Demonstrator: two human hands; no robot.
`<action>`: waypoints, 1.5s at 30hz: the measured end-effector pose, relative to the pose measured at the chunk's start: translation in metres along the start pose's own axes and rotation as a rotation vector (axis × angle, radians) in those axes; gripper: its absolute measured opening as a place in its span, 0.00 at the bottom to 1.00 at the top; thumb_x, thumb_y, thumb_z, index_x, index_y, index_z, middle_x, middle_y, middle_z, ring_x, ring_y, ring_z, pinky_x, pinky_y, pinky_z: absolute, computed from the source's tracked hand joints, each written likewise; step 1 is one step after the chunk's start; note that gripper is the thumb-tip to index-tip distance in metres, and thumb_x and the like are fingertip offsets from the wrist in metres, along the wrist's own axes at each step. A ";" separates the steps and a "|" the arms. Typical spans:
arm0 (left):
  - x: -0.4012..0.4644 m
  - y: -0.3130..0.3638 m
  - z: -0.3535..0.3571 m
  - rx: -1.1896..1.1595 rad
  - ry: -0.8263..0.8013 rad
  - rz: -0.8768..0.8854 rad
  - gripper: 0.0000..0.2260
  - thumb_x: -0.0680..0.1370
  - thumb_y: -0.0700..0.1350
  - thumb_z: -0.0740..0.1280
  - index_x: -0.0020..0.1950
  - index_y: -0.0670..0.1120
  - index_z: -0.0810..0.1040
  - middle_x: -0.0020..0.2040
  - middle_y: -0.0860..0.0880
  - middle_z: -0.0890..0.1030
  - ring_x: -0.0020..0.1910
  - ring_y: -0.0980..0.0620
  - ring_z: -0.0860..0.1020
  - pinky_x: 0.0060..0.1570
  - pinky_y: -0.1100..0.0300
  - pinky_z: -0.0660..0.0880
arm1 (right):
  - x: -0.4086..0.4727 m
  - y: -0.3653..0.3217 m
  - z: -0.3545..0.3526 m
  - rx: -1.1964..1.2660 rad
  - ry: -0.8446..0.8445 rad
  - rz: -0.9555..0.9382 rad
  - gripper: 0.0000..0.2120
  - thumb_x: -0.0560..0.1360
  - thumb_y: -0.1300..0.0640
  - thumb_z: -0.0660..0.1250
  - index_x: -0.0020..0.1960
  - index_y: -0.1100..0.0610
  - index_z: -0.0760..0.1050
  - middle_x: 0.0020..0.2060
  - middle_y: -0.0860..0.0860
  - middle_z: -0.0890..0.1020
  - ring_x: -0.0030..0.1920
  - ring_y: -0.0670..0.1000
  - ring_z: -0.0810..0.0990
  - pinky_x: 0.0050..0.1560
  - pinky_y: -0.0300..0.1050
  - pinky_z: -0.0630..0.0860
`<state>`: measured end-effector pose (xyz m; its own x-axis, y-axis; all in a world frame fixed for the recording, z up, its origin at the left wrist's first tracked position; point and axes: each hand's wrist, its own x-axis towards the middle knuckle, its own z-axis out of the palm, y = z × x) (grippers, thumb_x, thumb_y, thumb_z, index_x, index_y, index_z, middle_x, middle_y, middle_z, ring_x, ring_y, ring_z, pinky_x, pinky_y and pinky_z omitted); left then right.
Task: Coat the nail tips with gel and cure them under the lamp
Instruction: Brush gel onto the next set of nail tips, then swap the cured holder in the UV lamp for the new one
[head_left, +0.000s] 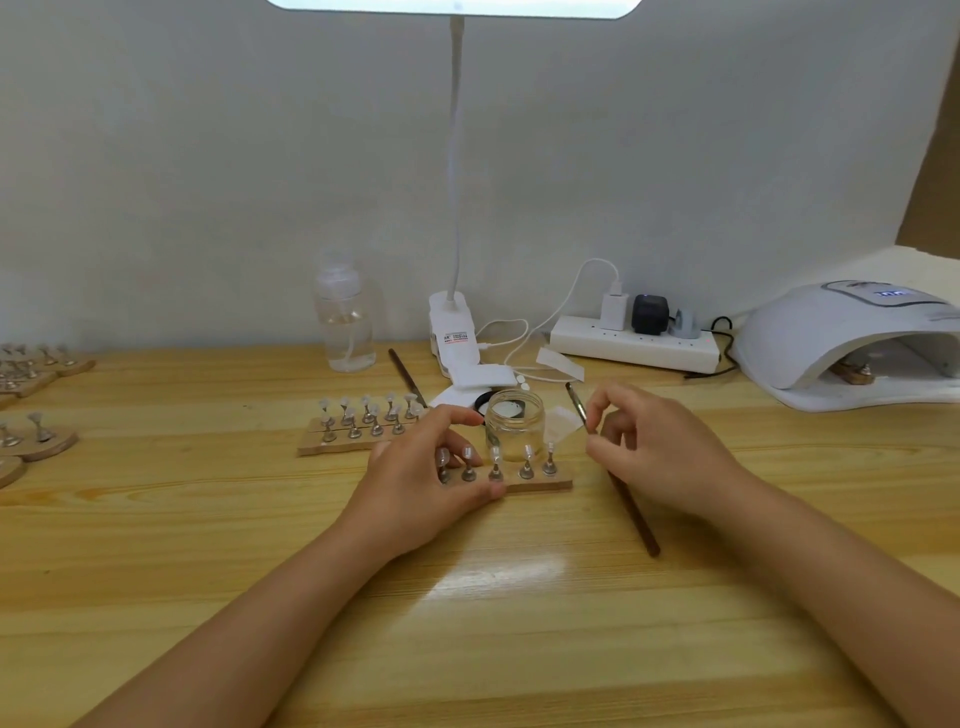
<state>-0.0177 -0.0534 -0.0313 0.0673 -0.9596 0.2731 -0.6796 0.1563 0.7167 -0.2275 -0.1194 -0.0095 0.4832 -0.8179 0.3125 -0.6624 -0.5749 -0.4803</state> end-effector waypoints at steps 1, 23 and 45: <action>0.000 0.000 0.000 0.004 -0.004 0.003 0.21 0.64 0.55 0.73 0.50 0.65 0.67 0.43 0.59 0.78 0.50 0.57 0.73 0.60 0.50 0.67 | 0.000 0.000 0.002 -0.054 -0.011 -0.019 0.10 0.73 0.54 0.64 0.39 0.43 0.65 0.26 0.44 0.76 0.27 0.41 0.70 0.31 0.37 0.67; -0.005 0.008 0.001 -0.046 0.121 0.153 0.19 0.64 0.47 0.76 0.48 0.60 0.71 0.43 0.65 0.79 0.47 0.70 0.73 0.42 0.82 0.62 | 0.006 -0.011 -0.037 0.091 -0.426 -0.037 0.12 0.66 0.43 0.72 0.48 0.36 0.74 0.36 0.40 0.76 0.34 0.29 0.70 0.34 0.30 0.64; 0.064 0.129 0.113 -0.432 0.119 0.138 0.23 0.58 0.53 0.74 0.50 0.61 0.70 0.55 0.54 0.74 0.47 0.52 0.79 0.47 0.58 0.79 | -0.033 0.093 -0.129 -0.005 -0.017 0.146 0.10 0.65 0.45 0.73 0.46 0.42 0.79 0.40 0.42 0.75 0.37 0.41 0.71 0.38 0.35 0.68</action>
<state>-0.1837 -0.1209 0.0057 0.0978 -0.8936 0.4380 -0.3234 0.3877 0.8632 -0.3789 -0.1487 0.0409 0.3913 -0.8921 0.2258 -0.7291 -0.4503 -0.5155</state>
